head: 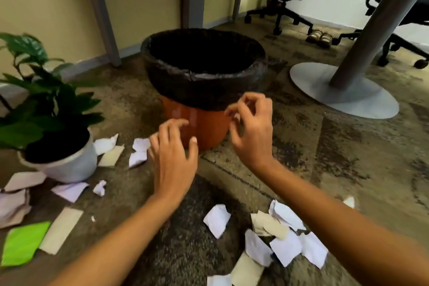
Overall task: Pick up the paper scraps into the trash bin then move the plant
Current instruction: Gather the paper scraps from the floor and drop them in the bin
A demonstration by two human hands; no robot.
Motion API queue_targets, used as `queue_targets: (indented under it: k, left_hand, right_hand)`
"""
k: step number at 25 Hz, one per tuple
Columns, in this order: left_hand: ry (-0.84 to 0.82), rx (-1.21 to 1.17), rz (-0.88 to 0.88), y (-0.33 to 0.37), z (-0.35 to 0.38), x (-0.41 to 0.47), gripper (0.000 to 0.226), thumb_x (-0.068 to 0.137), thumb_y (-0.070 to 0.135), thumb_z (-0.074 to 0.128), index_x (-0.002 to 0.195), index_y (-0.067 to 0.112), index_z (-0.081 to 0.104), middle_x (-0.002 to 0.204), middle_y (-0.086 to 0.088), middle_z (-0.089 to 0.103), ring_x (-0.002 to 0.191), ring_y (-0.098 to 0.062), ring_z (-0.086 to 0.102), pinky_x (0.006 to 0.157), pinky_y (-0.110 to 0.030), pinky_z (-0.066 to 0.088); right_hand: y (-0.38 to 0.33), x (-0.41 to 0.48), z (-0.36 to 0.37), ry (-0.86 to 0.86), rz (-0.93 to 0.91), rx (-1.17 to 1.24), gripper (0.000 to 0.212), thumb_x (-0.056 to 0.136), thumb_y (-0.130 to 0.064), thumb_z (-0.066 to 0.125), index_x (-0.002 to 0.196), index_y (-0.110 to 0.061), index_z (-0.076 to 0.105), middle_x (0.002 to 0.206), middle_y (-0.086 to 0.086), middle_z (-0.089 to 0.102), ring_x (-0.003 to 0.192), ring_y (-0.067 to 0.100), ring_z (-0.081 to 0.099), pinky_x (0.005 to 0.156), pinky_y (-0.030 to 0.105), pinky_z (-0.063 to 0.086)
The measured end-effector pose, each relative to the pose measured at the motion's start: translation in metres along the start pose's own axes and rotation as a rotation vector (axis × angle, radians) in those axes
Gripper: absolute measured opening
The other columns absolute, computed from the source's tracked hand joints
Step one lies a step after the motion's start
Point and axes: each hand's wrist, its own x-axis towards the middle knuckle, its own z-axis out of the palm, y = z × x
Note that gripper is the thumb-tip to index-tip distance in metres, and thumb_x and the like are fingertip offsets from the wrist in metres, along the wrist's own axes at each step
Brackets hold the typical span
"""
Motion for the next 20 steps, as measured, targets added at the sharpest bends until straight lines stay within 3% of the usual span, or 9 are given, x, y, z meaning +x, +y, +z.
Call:
queue_targets:
  k: [3, 6, 9, 12, 14, 17, 20]
  left_hand:
    - [-0.25, 0.158, -0.115, -0.025, 0.021, -0.051, 0.043, 0.086, 0.041, 0.056, 0.125, 0.026, 0.047, 0.14, 0.001, 0.04, 0.125, -0.027, 0.037, 0.1, -0.048, 0.033]
    - [-0.492, 0.337, -0.25, -0.053, 0.033, -0.085, 0.072, 0.081, 0.062, 0.053, 0.141, 0.03, 0.03, 0.155, -0.006, 0.012, 0.138, -0.035, 0.018, 0.109, -0.051, 0.021]
    - [-0.549, 0.397, -0.318, -0.074, 0.035, -0.093, 0.086, 0.074, 0.072, 0.052, 0.145, 0.036, 0.018, 0.157, -0.01, 0.001, 0.141, -0.038, 0.008, 0.113, -0.053, 0.014]
    - [-0.529, 0.433, -0.353, -0.088, 0.032, -0.082, 0.096, 0.068, 0.077, 0.054, 0.145, 0.032, 0.019, 0.158, -0.013, -0.005, 0.142, -0.042, 0.004, 0.114, -0.054, 0.011]
    - [-0.512, 0.485, -0.342, -0.093, 0.03, -0.074, 0.103, 0.062, 0.081, 0.055, 0.143, 0.028, 0.022, 0.158, -0.015, -0.007, 0.143, -0.044, 0.002, 0.114, -0.055, 0.01]
    - [-0.577, 0.485, -0.406, -0.098, 0.032, -0.065, 0.11, 0.057, 0.085, 0.055, 0.144, 0.029, 0.017, 0.158, -0.015, -0.008, 0.144, -0.043, 0.0, 0.115, -0.055, 0.006]
    - [-0.705, 0.381, -0.474, -0.096, 0.039, -0.061, 0.11, 0.06, 0.083, 0.055, 0.146, 0.032, 0.008, 0.159, -0.013, -0.003, 0.144, -0.041, 0.001, 0.114, -0.058, 0.005]
  right_hand:
    - [0.041, -0.06, -0.009, -0.163, 0.052, -0.129, 0.019, 0.078, -0.012, 0.055, 0.096, -0.01, 0.063, 0.11, 0.014, 0.05, 0.102, 0.028, 0.046, 0.082, 0.038, 0.047]
    - [0.087, -0.106, -0.029, -0.297, 0.33, -0.294, 0.028, 0.082, -0.015, 0.06, 0.109, -0.012, 0.063, 0.126, 0.017, 0.046, 0.116, 0.034, 0.042, 0.094, 0.049, 0.044]
    - [0.129, -0.145, -0.057, -0.471, 0.742, -0.579, 0.043, 0.089, -0.037, 0.055, 0.127, -0.017, 0.054, 0.147, 0.019, 0.029, 0.132, 0.044, 0.027, 0.108, 0.059, 0.027]
    - [0.15, -0.176, -0.083, -0.547, 1.063, -0.725, 0.046, 0.089, -0.056, 0.045, 0.125, -0.029, 0.056, 0.152, 0.013, 0.025, 0.139, 0.043, 0.017, 0.109, 0.071, 0.007]
    - [0.153, -0.192, -0.09, -0.576, 1.19, -0.723, 0.051, 0.089, -0.063, 0.038, 0.126, -0.032, 0.054, 0.152, 0.011, 0.027, 0.14, 0.042, 0.016, 0.107, 0.072, 0.003]
    - [0.143, -0.206, -0.086, -0.622, 1.181, -0.728, 0.06, 0.088, -0.069, 0.025, 0.133, -0.034, 0.044, 0.148, 0.015, 0.033, 0.136, 0.044, 0.024, 0.105, 0.07, 0.012]
    - [0.123, -0.212, -0.077, -0.631, 0.96, -0.637, 0.071, 0.084, -0.074, 0.011, 0.134, -0.034, 0.042, 0.142, 0.014, 0.039, 0.13, 0.042, 0.032, 0.104, 0.065, 0.022]
